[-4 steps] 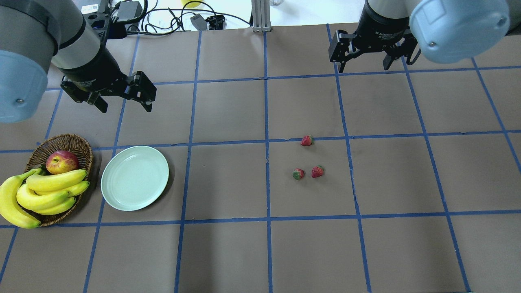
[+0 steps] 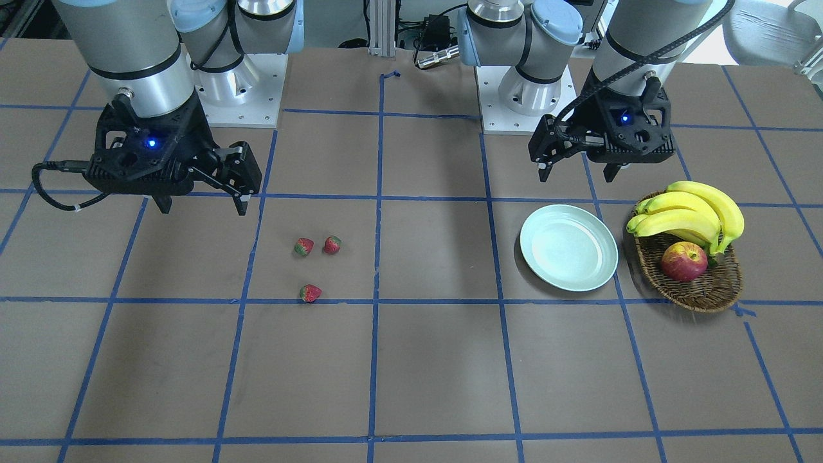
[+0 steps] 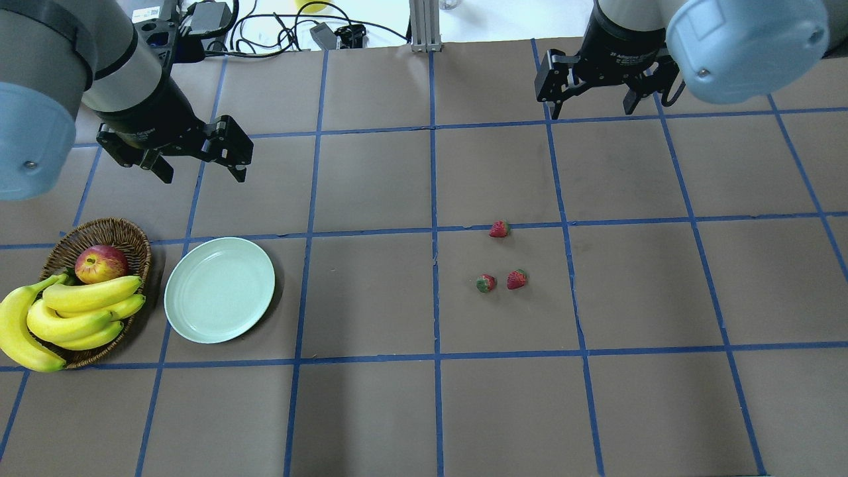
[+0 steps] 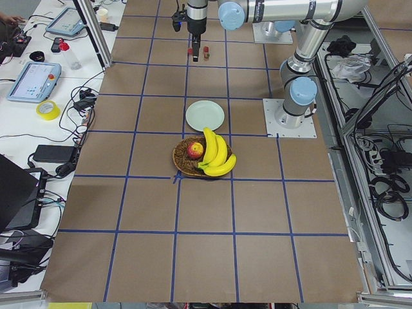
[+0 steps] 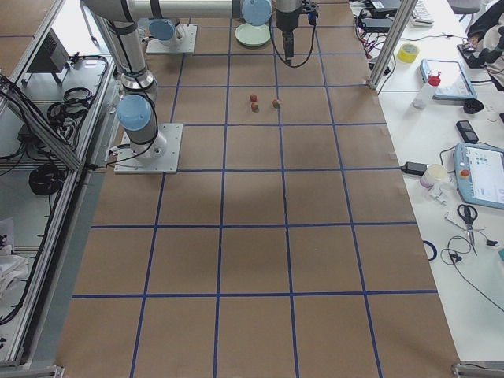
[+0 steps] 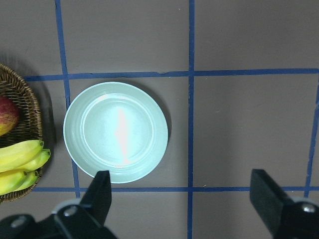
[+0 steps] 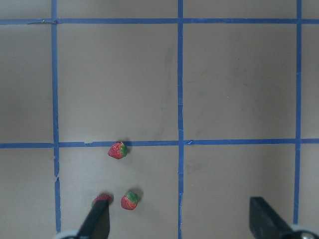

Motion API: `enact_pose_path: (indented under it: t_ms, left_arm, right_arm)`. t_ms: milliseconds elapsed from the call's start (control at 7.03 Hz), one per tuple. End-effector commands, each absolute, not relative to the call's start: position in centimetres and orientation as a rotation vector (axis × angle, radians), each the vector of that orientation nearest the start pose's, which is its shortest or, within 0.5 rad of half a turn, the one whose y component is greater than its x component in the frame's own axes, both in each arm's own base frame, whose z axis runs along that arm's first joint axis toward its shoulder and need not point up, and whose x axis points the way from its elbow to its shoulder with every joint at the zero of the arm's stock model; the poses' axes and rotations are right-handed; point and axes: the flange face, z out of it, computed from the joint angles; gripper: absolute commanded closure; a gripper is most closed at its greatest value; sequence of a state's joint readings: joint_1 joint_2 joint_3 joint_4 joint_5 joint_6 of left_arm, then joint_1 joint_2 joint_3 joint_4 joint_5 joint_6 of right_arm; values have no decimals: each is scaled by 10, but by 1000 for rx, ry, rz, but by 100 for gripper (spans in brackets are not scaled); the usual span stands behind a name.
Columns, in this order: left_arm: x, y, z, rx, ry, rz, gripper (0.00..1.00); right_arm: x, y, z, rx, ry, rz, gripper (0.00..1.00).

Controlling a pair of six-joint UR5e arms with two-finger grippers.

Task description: Collect all strawberries into plate

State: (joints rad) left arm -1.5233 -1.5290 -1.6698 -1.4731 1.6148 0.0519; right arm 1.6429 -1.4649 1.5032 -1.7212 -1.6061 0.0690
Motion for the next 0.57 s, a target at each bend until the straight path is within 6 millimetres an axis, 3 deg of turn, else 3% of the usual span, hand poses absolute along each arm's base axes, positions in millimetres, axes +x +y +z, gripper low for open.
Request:
enact_pose_path:
  t_ms: [0,427]
  left_arm:
    - [-106,-488,462,11,3094,-41,0]
    - [-104,-487,457,-8,3090,-25,0]
  right_arm:
    - [170,-536,482,-4,3164,-181,0]
    - [170,-536,482,-4,3165,-181,0]
